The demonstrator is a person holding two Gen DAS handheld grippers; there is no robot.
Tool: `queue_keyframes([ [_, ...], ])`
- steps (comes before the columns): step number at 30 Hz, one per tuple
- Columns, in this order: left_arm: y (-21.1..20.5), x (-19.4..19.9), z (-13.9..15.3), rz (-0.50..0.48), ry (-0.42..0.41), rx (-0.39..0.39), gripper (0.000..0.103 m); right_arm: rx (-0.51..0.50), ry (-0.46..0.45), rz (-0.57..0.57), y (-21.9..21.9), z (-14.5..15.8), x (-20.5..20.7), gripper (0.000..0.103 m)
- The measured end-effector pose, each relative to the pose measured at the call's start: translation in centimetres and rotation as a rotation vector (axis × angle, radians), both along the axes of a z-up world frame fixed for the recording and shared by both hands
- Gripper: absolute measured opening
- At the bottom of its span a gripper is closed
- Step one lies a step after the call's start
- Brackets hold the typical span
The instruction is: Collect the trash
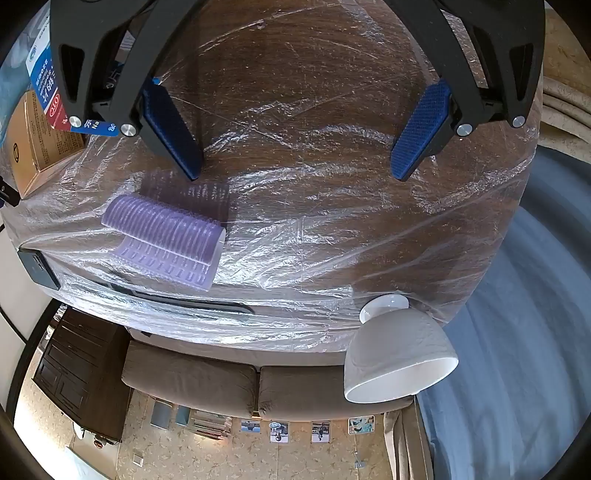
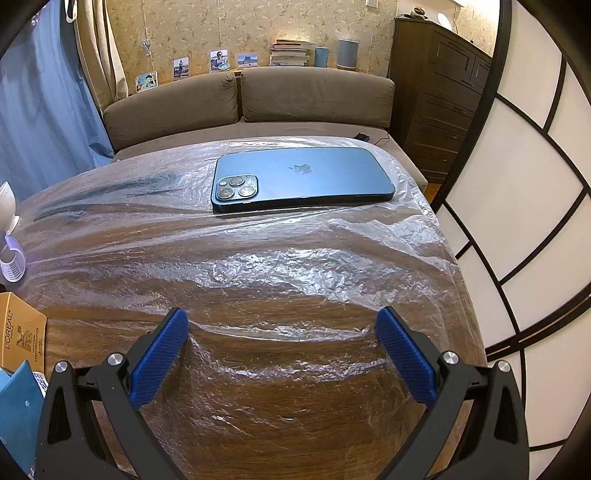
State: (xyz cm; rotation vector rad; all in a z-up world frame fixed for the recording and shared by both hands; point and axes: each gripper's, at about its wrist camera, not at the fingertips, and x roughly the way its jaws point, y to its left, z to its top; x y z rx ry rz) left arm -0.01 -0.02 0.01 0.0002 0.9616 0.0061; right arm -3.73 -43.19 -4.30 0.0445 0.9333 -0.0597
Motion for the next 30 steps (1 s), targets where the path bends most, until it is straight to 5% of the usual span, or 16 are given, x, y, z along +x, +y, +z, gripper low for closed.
queue_keyframes([
  [30, -0.03, -0.02, 0.01, 0.000, 0.000, -0.003, 0.102, -0.007, 0.001, 0.000, -0.06, -0.02, -0.02, 0.099],
])
